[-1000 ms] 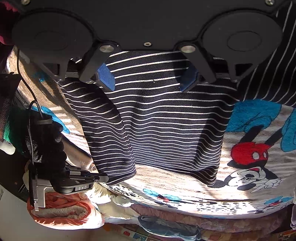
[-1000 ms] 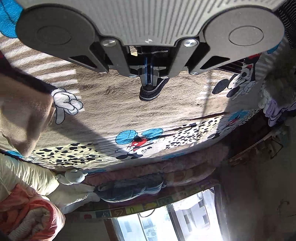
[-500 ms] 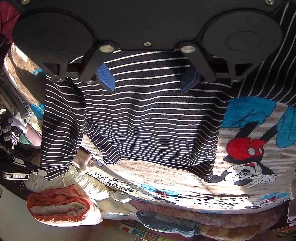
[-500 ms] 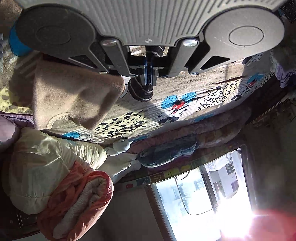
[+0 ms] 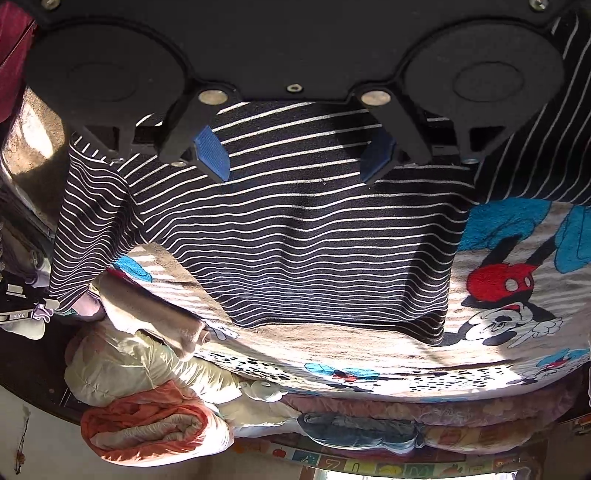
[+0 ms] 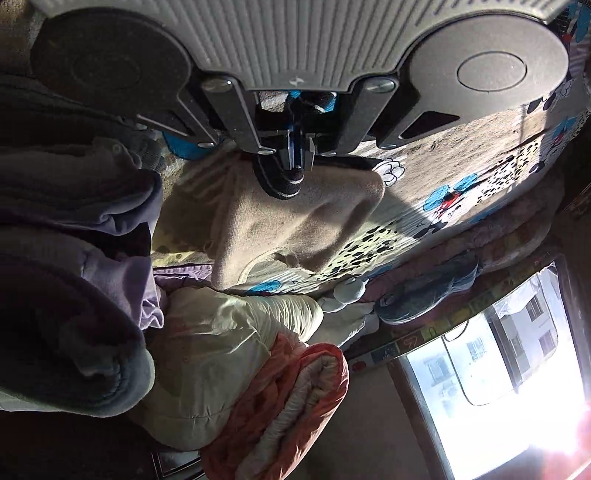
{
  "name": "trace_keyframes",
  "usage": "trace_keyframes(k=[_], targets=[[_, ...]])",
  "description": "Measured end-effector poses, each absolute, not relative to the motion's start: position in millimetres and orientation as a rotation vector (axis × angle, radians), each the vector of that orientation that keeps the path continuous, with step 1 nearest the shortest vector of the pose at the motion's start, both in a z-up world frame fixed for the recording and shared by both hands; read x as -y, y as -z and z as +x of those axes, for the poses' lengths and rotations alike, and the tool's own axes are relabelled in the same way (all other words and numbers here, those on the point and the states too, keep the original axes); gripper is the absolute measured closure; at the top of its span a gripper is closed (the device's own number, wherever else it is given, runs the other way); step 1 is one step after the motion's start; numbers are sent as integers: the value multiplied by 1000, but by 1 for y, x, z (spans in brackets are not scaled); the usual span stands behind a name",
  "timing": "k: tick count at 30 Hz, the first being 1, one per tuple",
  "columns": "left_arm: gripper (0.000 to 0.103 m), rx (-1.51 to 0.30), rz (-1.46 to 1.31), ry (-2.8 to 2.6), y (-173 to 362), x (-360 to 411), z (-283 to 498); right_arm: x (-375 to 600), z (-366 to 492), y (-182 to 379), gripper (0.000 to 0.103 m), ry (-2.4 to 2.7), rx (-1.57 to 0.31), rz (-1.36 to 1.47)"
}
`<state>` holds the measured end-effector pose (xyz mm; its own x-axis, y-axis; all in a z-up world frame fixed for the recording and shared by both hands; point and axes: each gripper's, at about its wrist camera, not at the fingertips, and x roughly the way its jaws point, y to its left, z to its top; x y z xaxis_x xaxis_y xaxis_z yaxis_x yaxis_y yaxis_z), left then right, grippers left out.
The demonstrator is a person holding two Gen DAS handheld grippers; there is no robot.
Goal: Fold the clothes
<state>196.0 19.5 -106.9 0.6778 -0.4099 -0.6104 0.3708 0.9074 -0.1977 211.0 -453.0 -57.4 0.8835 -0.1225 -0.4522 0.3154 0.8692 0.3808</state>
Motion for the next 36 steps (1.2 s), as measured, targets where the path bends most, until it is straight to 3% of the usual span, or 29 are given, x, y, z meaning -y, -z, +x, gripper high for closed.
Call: trace_keyframes(k=[7,8,10,11,12,18,23,25,29,36], targets=[[25,-683,-21,462,109,-11,187,470,196,89,97,278,-499,516],[25,-679,-17,465,109,-10,187,473,194,93,92,283,-509,524],[25,-669,-16,475,106,-6,185,478,189,102,72,295,-528,539],[25,-664,-15,480,105,-5,185,480,187,107,53,301,-538,546],[25,-654,-13,492,103,-2,183,483,185,111,48,307,-548,553],[27,-540,87,661,80,42,150,479,173,136,47,277,-594,615],[27,-424,405,787,86,114,96,481,168,149,43,267,-571,678],[32,-355,581,780,100,140,75,486,167,151,40,258,-555,722],[52,-247,851,701,133,172,58,491,174,153,40,248,-548,750],[53,-202,1002,610,154,192,66,499,185,157,40,240,-539,742]])
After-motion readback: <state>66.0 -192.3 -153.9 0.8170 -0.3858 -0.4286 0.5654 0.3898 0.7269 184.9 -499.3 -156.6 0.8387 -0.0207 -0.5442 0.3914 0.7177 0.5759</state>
